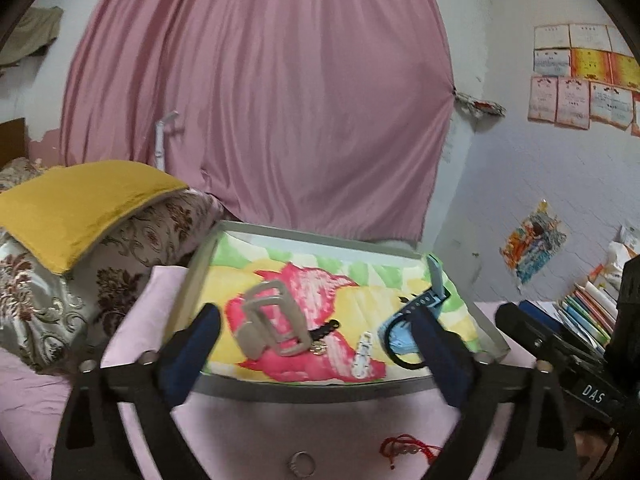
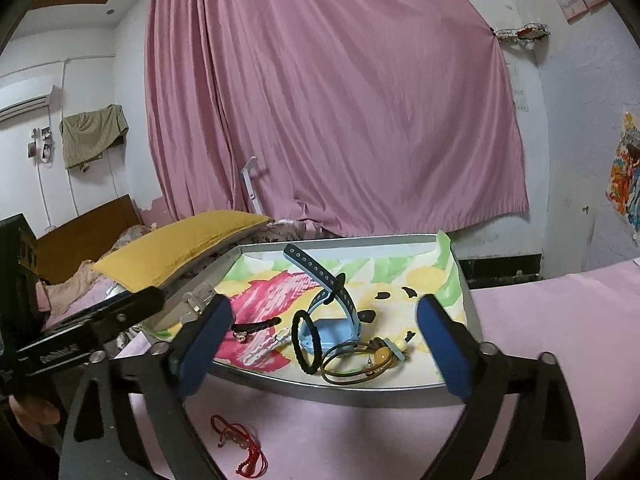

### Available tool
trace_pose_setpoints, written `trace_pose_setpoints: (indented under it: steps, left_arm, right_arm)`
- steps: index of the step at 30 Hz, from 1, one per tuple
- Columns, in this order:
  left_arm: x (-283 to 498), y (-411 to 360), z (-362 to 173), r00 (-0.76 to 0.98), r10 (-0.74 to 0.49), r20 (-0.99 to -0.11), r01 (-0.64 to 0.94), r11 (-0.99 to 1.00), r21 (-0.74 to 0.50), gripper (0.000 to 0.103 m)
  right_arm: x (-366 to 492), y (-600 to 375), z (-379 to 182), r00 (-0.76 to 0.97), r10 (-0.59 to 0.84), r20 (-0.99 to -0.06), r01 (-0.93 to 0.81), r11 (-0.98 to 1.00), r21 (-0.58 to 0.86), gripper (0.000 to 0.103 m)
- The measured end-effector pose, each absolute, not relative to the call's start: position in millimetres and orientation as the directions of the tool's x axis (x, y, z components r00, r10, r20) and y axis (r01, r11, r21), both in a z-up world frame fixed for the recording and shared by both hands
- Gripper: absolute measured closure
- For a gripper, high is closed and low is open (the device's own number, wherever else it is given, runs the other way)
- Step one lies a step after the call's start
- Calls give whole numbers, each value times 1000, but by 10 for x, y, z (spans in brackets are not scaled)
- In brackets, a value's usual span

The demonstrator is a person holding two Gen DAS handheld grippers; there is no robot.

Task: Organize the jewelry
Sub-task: 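Move the left tool to the silver ring while the right tool approaches the red string bracelet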

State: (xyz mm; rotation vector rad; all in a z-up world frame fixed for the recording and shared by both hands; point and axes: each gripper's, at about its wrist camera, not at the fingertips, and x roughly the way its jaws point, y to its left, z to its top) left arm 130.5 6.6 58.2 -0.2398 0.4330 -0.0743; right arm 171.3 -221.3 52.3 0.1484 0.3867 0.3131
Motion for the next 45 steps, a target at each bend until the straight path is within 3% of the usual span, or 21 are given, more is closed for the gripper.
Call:
trace_pose_setpoints:
  steps: [12, 19, 32, 35, 37, 40, 45]
  left_arm:
    - [1048, 252, 579, 910, -68, -409, -14, 981, -194, 1]
    - [909, 336, 544, 895, -58, -443, -15, 987, -161, 1]
    - [1001, 346, 286, 774, -115, -623, 7, 985, -174, 1]
    - [1004, 318, 273, 761, -143, -633, 28, 982, -188, 5]
    - [1010, 296, 251, 749, -164, -642, 45, 979, -198, 13]
    - [1028, 248, 184, 715, -202, -670, 81, 975, -207, 30]
    - [1057, 168, 69, 665, -238, -708, 125, 970, -209, 47]
  right_arm:
    - [1527, -2115, 585, 880, 322, -351, -308, 947, 95, 2]
    - [1474, -2094, 542, 832, 355, -427, -363, 929, 65, 2]
    - [1592, -2019, 346, 703, 399, -588, -425, 899, 102, 2]
    - [1607, -1972, 293, 672, 401, -622, -444, 891, 95, 17]
    - [1621, -1930, 251, 650, 397, -648, -454, 887, 88, 35]
    - [1634, -1890, 202, 616, 405, -675, -474, 876, 93, 44]
    - [1638, -1833, 129, 566, 420, -710, -507, 856, 103, 55]
